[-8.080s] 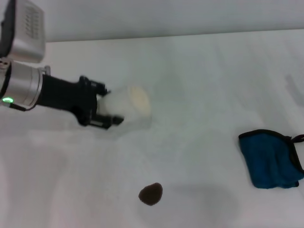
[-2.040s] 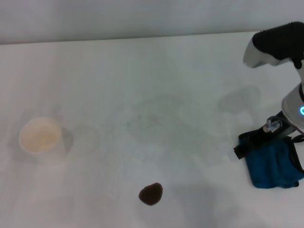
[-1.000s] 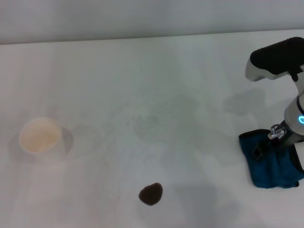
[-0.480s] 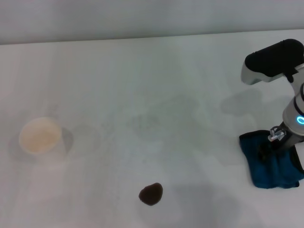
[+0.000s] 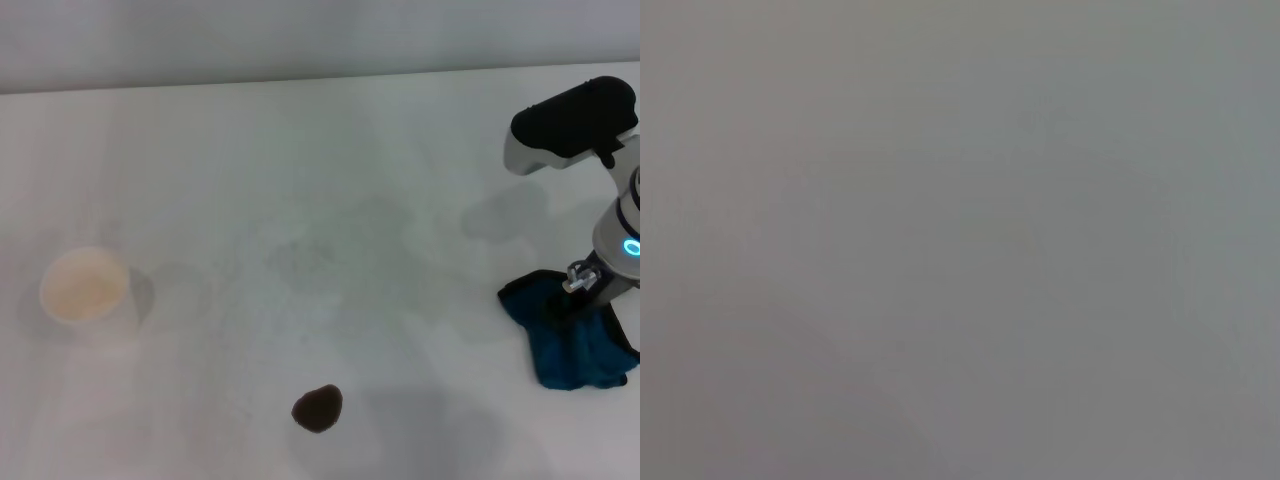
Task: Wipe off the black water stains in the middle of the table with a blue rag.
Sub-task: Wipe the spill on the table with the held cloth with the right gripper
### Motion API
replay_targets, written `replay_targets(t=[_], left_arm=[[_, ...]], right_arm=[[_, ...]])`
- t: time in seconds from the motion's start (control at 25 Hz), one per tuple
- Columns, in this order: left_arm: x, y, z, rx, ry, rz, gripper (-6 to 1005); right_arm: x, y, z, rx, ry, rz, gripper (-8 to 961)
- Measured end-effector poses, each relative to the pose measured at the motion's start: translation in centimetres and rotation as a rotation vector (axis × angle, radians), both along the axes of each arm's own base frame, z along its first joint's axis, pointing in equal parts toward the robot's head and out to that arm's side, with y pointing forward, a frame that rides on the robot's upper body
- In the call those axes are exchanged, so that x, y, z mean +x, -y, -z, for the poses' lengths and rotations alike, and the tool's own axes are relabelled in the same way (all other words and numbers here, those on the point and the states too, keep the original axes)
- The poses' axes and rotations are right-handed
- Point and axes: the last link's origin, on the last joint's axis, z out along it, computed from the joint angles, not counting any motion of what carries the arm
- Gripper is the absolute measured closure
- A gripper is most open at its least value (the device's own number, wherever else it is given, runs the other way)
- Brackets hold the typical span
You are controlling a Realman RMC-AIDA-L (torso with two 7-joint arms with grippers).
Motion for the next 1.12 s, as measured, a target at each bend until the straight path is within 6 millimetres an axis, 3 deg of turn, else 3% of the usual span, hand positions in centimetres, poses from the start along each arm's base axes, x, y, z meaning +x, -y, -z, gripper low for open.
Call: replay_targets(t=[0.24, 0.48, 0.84, 1.12], left_arm=[[0.1, -0.1, 0.1, -0.001, 0.003, 0.001, 111], [0.1, -0.6, 0.2, -0.011, 0.006, -0.005, 112], [0.7, -2.0, 0.2, -0.026, -0.002, 0.016, 112], [1.0, -2.4, 0.1, -0.029, -0.007, 0.027, 111]], right_arm=[[-0.4, -0.2, 0.1, -0.007, -0.016, -0.021, 857], [-1.6, -0.2, 1.1, -0.039, -0.037, -0.068, 861], [-5.9, 1.2, 6.3, -0.176, -0.068, -0.185, 861], [-8.2, 2.6, 8.8, -0.229, -0.102, -0.229, 864]])
